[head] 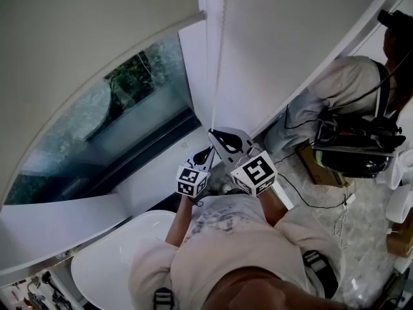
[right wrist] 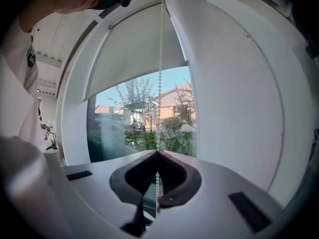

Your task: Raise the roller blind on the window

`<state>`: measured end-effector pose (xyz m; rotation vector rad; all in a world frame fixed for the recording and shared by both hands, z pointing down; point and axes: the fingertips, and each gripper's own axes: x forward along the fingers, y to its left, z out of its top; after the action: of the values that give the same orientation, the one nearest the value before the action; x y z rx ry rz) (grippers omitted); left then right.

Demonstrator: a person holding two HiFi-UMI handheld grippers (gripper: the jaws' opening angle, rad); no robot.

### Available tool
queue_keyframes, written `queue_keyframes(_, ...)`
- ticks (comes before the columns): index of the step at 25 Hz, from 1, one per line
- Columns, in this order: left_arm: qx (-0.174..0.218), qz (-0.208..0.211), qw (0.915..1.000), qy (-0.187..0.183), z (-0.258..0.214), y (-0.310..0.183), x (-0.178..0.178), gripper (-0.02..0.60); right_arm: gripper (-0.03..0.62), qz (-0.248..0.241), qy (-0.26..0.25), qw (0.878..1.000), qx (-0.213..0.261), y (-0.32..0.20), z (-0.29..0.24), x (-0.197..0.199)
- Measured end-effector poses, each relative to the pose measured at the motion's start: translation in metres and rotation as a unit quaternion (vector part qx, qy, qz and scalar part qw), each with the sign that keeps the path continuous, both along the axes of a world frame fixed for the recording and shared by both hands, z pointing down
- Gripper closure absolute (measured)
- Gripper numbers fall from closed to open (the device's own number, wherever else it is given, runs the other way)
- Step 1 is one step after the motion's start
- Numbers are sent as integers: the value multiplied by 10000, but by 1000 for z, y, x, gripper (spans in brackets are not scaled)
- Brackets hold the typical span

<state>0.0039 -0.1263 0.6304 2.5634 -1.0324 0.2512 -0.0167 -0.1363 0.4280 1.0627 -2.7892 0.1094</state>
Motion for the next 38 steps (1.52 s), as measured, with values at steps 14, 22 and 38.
queue_keyframes(14,-330,132,9993,-147,38,5,6,572,533,-32,167,9993,-320,4,38,6)
queue_keyframes(22,-12,108,9999,-95,6,12,1,571,533,-166,233,9993,-228,4,34,6)
queue_keyframes(38,1891,314,9793,655,-267,2,-25,522,533,-162,208,9994,-203,0,34,10)
